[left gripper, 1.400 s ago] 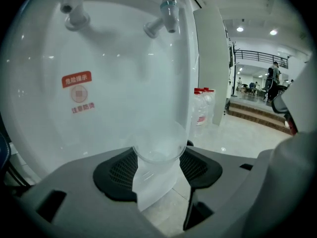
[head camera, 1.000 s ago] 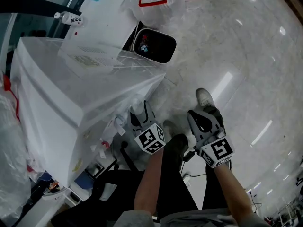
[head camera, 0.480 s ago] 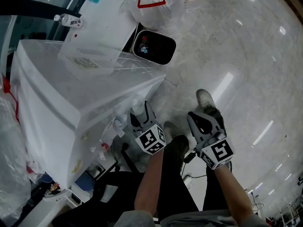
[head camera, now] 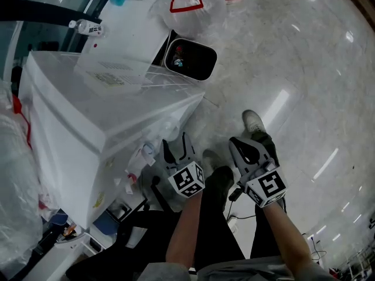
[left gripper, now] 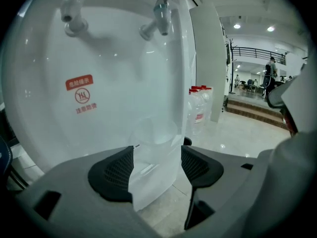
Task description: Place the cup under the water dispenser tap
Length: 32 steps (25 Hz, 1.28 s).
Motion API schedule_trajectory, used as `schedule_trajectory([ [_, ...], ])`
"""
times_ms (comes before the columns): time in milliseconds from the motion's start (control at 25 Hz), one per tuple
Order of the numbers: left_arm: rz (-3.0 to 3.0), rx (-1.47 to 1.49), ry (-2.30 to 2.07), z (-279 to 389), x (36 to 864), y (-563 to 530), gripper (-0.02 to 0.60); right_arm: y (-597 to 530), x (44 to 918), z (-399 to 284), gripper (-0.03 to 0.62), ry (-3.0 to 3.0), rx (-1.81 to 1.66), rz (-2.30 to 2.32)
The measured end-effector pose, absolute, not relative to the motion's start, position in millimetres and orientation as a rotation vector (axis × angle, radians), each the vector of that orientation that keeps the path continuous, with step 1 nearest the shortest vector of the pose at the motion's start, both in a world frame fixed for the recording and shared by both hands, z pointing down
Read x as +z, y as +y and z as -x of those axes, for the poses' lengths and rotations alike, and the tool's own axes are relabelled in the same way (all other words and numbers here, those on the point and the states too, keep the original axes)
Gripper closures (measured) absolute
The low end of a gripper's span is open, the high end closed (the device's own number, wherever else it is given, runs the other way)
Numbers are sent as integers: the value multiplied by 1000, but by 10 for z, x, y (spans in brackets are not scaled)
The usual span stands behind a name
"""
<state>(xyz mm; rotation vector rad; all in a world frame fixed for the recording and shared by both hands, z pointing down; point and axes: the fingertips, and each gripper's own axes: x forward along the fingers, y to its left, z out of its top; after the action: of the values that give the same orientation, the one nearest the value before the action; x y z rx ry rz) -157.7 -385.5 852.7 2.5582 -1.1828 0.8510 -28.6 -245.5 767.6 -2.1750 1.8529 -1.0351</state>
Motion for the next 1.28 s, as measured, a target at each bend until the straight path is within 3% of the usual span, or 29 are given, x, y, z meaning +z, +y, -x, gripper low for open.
schedule_trajectory([
  [280,-2549,796,-1078,1615,8172,-3644,298,-2500,7401,224,582,1859,-1015,2156],
  [600,-2628,766,-940,1395,7649,-3495,407,-2495,7034,154,582,1855,-1019,2136],
  [1280,-2804,497,-792,587,5054,-3393,561,-2850,4925,-265,582,2056,-808,2062],
])
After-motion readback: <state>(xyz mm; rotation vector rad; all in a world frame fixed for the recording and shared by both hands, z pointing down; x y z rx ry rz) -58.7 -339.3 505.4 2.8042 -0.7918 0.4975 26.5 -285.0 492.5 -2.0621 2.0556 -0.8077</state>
